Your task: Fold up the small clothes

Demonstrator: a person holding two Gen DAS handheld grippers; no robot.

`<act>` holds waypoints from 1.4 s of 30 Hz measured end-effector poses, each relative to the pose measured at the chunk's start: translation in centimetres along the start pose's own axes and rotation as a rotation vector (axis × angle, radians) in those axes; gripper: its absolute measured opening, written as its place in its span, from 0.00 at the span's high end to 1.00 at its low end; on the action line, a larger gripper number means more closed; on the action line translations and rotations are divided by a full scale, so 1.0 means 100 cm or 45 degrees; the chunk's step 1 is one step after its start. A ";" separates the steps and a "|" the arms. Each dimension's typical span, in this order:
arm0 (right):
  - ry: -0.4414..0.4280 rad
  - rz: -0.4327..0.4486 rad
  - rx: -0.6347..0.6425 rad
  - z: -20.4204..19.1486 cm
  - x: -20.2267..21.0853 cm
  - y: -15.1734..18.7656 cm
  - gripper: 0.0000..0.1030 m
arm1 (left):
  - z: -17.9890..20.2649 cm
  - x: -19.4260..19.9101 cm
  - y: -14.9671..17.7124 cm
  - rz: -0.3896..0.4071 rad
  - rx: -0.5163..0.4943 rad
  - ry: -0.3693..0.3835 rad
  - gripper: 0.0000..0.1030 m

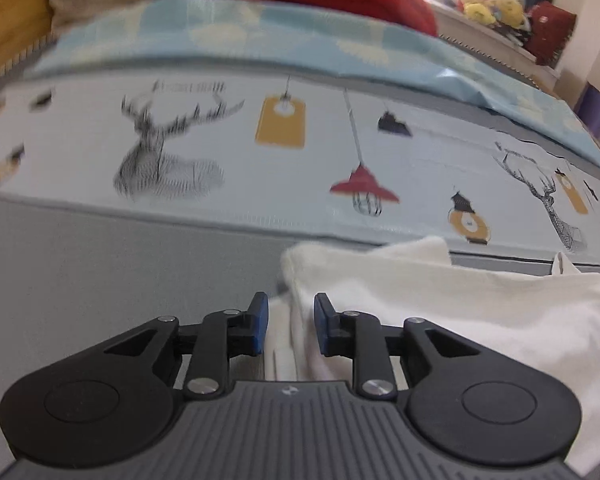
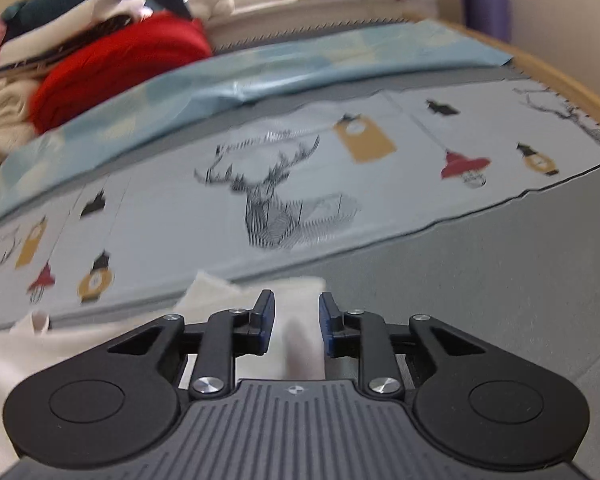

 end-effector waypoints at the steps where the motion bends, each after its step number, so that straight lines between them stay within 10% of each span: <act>1: -0.004 -0.029 -0.020 0.004 -0.002 0.003 0.75 | -0.002 -0.003 0.002 -0.021 0.021 0.008 0.73; 9: -0.037 -0.140 -0.047 0.002 -0.014 0.020 0.79 | 0.009 -0.020 0.009 -0.074 0.036 0.035 0.80; 11: -0.028 -0.094 0.002 -0.004 -0.010 0.016 0.97 | 0.011 -0.016 0.005 -0.025 -0.001 0.017 0.93; 18: 0.034 0.202 0.012 -0.007 0.015 -0.015 0.98 | 0.014 0.010 -0.015 0.219 -0.058 -0.074 0.95; 25: 0.108 -0.010 0.028 -0.006 -0.014 0.001 0.91 | 0.006 -0.001 -0.009 0.052 0.045 -0.049 0.81; 34: -0.017 -0.159 0.133 -0.009 0.019 0.023 0.72 | 0.036 0.025 0.034 -0.195 -0.213 0.247 0.76; 42: -0.065 -0.420 0.249 0.003 0.046 0.080 0.72 | 0.035 0.047 0.096 -0.403 -0.450 0.235 0.76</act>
Point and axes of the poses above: each gripper's, at about its wrist camera, not at the fingertips, and x roughly against the way its jaws point, z to its right, y to its underside, the point moved 7 cm from there along -x, roughly the way its jaws point, and after that the axes turned 2 degrees about y, right-handed, at the moved point
